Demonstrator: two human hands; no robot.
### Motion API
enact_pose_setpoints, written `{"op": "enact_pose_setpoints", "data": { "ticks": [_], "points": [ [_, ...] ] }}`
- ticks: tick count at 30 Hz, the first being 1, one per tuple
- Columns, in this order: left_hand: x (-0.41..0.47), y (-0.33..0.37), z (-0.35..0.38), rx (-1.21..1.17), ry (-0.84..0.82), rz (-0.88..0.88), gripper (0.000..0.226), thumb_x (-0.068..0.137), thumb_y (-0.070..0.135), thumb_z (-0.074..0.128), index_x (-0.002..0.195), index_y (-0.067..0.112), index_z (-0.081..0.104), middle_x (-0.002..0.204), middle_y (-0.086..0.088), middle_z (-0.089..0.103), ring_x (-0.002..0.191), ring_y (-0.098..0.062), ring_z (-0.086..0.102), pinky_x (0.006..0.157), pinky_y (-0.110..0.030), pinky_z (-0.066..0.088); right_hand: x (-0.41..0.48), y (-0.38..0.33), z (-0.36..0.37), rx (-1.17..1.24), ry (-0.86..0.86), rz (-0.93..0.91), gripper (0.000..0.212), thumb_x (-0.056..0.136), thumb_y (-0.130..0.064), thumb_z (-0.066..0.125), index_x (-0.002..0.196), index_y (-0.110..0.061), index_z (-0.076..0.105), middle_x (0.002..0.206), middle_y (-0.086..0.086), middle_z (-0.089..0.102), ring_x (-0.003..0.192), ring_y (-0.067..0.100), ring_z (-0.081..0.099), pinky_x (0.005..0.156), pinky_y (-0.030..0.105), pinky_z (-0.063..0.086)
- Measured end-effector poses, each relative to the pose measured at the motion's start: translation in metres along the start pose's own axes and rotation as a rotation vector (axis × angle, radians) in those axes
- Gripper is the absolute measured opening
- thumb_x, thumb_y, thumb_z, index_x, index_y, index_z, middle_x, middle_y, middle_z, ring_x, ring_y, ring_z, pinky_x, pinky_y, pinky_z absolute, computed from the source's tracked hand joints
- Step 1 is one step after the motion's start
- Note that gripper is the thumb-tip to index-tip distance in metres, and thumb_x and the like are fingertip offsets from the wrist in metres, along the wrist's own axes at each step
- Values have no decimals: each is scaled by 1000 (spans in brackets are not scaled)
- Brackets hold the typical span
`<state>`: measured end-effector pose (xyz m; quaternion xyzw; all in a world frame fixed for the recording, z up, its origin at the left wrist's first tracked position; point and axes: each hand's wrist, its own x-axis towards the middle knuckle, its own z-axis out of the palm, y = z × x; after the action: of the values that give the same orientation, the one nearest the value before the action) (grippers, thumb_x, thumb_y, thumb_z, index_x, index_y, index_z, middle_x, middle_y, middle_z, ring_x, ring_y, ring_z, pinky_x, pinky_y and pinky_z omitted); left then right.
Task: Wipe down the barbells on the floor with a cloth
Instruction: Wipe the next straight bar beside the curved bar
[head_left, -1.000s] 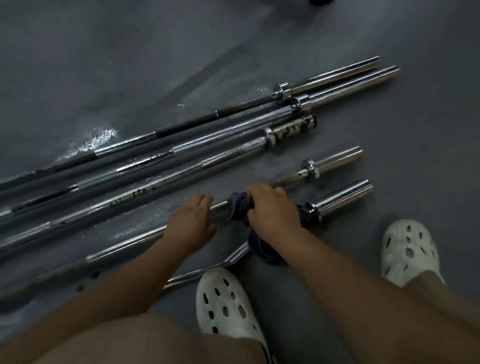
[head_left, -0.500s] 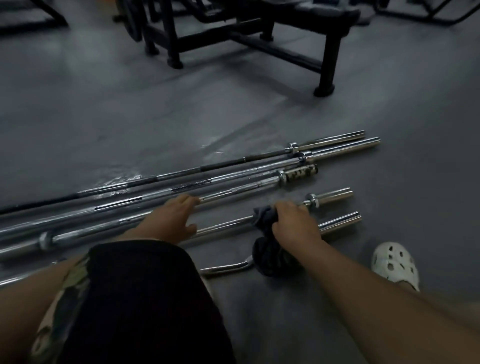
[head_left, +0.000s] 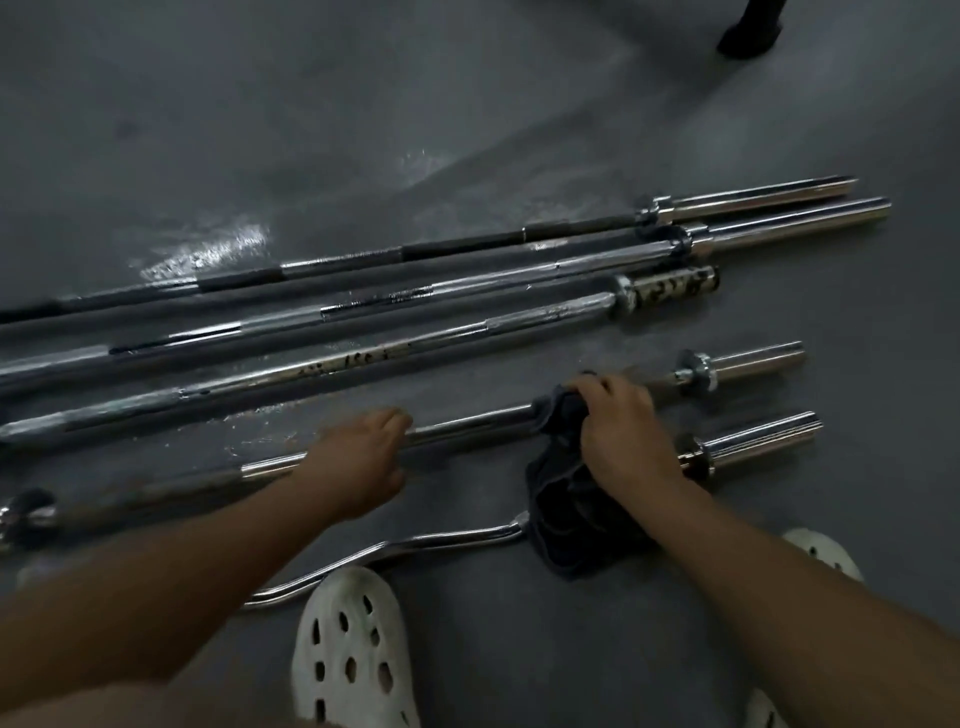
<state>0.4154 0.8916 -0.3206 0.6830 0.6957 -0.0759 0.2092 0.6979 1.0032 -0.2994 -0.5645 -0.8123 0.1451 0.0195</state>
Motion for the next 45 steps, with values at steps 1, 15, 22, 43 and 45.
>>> {"op": "enact_pose_setpoints", "data": {
  "ticks": [1, 15, 22, 43, 45],
  "points": [
    [9, -4, 9, 15, -2, -6, 60, 83, 38, 54, 138, 16, 44, 144, -6, 46, 125, -29, 50, 101, -39, 44, 11, 5, 8, 2, -2, 0, 45, 89, -5, 50, 130, -23, 52, 132, 8, 47, 119, 34, 41, 91, 45, 47],
    [97, -38, 32, -231, -528, -123, 21, 88, 33, 66, 100, 16, 65, 108, -9, 70, 96, -24, 66, 72, -26, 45, 3, -114, 122, 197, -159, -322, 39, 77, -20, 43, 115, -24, 52, 143, 2, 53, 138, 32, 43, 86, 51, 55],
    [53, -17, 52, 22, -109, -207, 33, 88, 49, 60, 108, 25, 51, 109, -4, 67, 97, -29, 65, 74, -34, 45, 32, -41, 98, 171, 28, 197, 41, 76, -6, 53, 116, -15, 55, 143, 9, 51, 142, 29, 36, 101, 50, 47],
    [47, -13, 58, 16, -57, -203, 31, 84, 46, 63, 100, 21, 55, 102, -8, 67, 93, -33, 65, 67, -34, 42, 31, -45, 93, 132, -50, 170, 57, 75, -7, 59, 130, -20, 55, 136, 11, 55, 124, 32, 54, 91, 46, 51],
    [67, -27, 47, -117, -319, -190, 45, 72, 59, 62, 93, 20, 59, 97, -7, 68, 91, -29, 66, 70, -33, 46, 19, -90, 107, 118, -62, 35, 59, 67, -8, 66, 125, -18, 59, 129, 10, 59, 122, 34, 56, 83, 50, 55]
  ]
}}
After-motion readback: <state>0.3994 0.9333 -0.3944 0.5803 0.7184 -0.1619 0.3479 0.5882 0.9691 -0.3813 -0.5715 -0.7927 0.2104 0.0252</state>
